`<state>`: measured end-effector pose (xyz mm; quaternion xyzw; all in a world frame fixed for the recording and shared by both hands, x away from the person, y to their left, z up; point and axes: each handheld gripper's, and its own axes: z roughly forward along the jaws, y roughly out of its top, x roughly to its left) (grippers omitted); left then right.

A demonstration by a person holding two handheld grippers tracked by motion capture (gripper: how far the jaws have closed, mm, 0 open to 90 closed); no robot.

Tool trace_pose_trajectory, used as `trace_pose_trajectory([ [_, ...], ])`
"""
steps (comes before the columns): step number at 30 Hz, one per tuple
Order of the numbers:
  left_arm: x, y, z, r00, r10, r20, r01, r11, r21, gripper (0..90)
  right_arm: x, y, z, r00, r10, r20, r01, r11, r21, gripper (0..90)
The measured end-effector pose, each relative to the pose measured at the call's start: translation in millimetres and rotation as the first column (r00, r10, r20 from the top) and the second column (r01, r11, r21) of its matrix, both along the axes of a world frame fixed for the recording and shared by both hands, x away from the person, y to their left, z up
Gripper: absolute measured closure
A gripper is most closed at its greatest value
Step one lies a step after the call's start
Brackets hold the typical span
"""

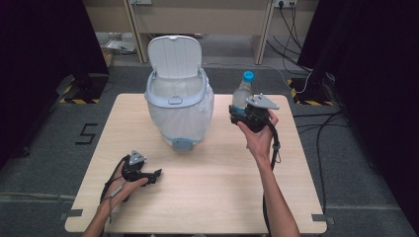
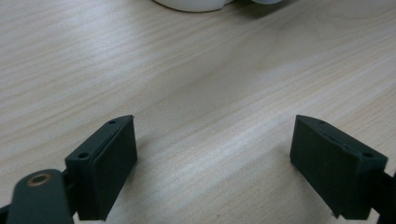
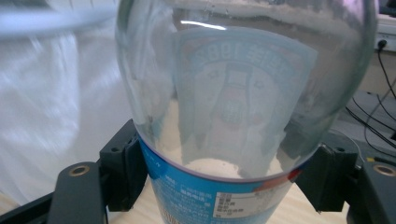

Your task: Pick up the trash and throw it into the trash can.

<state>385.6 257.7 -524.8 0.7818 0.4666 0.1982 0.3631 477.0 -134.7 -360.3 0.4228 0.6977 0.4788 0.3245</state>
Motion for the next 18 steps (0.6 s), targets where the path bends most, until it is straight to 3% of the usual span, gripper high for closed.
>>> trace_pose_trajectory([
  [8, 0.1, 0.1, 0.0, 1.0, -0.001, 0.002, 0.001, 1.0, 0.001, 13.8, 4.7, 15.6, 42.7, 0.9989, 0.043, 0.021, -0.043, 0.9984, 0.035, 27.8],
  [18, 0.0, 0.3, 0.3, 1.0, -0.003, -0.002, 0.003, 1.0, 0.002, 13.8, 8.5, 40.9, 89.6, 0.9952, 0.088, 0.044, -0.089, 0.9953, 0.037, 27.8],
])
